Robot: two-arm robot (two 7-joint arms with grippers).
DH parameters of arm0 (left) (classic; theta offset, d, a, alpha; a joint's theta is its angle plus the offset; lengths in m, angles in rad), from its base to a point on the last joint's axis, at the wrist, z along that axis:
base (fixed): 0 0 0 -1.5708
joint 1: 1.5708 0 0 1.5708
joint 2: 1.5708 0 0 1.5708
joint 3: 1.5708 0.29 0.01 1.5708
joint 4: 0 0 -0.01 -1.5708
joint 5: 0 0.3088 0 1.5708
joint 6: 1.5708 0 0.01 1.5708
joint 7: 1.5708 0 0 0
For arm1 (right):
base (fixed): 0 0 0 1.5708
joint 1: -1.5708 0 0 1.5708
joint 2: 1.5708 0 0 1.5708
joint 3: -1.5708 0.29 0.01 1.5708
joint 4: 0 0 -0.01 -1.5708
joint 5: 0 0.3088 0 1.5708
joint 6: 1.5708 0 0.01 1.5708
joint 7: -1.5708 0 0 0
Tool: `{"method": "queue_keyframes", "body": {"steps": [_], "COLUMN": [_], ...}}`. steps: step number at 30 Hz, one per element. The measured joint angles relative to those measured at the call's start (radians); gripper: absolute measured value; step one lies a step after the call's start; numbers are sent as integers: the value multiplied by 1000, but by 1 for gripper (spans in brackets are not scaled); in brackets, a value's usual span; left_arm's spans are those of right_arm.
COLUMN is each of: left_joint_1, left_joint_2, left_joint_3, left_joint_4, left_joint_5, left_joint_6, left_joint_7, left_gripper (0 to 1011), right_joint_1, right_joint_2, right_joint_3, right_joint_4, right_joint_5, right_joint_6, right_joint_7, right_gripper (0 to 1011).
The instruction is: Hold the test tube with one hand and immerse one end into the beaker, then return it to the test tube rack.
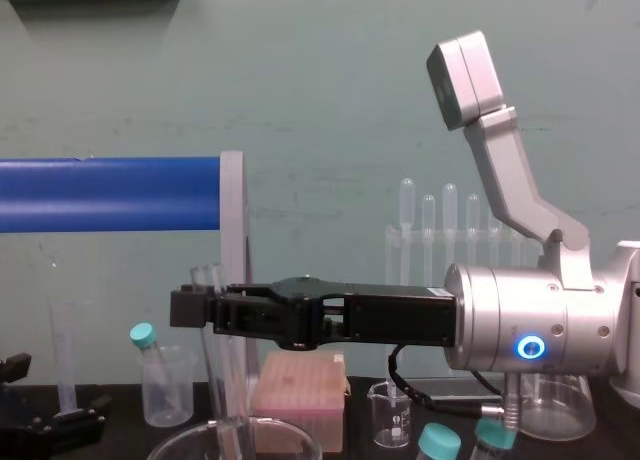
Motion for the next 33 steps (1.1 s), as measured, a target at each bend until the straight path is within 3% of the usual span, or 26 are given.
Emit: {"method": "queue_keyframes", "body": {"steps": [33], "left_joint_1": [0], "left_joint_2": [0], "left_joint_3": [0], "left_joint_4": [0], "left_joint_5": [0], "left_joint_6": [0], "left_joint_7": [0], "left_gripper": [1000], "right_joint_1": [-1], "right_joint_2": [0], "right_joint_3": [1], "right_joint_4": [-2], "right_joint_5": [3], "right_joint_6": [-2], "right_joint_7": [0], "right_gripper": [225]}}
